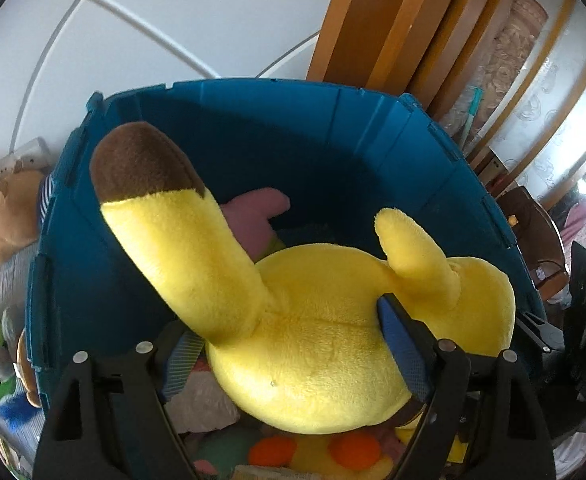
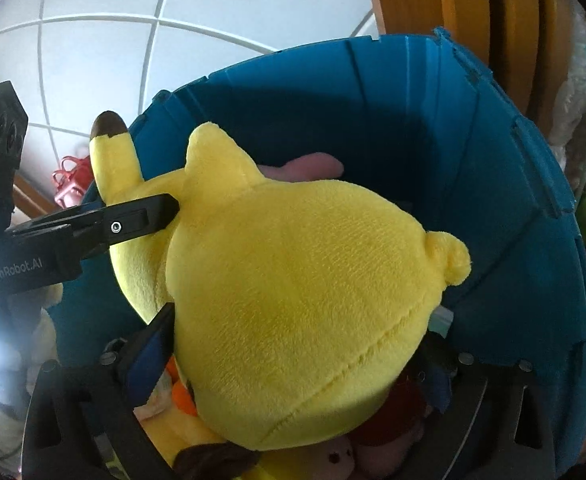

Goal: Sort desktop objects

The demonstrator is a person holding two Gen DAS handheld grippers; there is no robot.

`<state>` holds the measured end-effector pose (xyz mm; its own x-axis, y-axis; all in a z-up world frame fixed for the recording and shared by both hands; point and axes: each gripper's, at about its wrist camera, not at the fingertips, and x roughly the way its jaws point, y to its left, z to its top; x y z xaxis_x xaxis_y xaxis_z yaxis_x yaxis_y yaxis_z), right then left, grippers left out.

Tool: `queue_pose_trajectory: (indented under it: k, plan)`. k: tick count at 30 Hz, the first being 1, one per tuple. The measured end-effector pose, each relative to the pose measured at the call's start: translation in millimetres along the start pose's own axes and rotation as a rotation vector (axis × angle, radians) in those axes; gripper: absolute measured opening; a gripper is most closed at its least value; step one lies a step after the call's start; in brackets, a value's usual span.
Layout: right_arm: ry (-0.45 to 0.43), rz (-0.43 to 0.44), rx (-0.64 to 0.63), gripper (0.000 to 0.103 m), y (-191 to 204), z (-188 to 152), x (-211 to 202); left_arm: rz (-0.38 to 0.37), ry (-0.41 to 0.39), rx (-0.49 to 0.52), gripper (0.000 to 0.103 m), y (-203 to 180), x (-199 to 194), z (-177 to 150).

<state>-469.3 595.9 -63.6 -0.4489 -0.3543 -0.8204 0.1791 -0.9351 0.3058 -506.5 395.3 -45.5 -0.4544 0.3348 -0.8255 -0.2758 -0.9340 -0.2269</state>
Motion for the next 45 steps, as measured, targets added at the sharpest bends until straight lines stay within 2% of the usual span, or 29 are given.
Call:
queue_pose_trajectory:
  k: [2,5,12,21,25,31,36,42,45]
  plan:
    - [-0.003,0.0,0.003,0.103,0.4,-7.5,-5.5,-0.001,-0.012,0.01,0.087,-1.3,-6.4,-0.2]
    - [-0.02,-0.007,0.016,0.103,-2.6,-17.3,-17.8,0.016,-0.056,0.044,0.103,-6.5,-22.3,-0.6]
    - [-0.076,-0.055,0.011,0.103,2.2,-6.4,-39.6,0.06,-0.104,0.109,0.103,-24.4,-52.8,-8.8]
    - [-0.092,-0.137,-0.027,0.103,29.5,-25.6,-68.9,0.036,-0.128,0.156,0.103,-31.0,-95.0,-35.5]
    - [-0.127,-0.161,-0.047,0.103,55.1,-37.9,-91.3,0.042,-0.167,0.17,0.103,-28.1,-129.3,-51.7]
    - [-0.25,-0.211,-0.093,0.103,106.6,-63.3,-153.0,0.091,-0.259,0.214,0.103,-20.2,-187.5,-81.6]
    - [-0.336,-0.266,-0.14,0.103,165.0,-101.7,-206.4,0.086,-0.343,0.216,0.103,2.7,-233.9,-113.3]
    - [-0.401,-0.278,-0.126,0.103,229.1,-155.3,-201.5,0.093,-0.396,0.196,0.103,50.0,-276.4,-160.0]
    - [-0.432,-0.281,-0.116,0.103,260.9,-182.0,-196.8,0.14,-0.406,0.195,0.103,77.6,-293.0,-187.7]
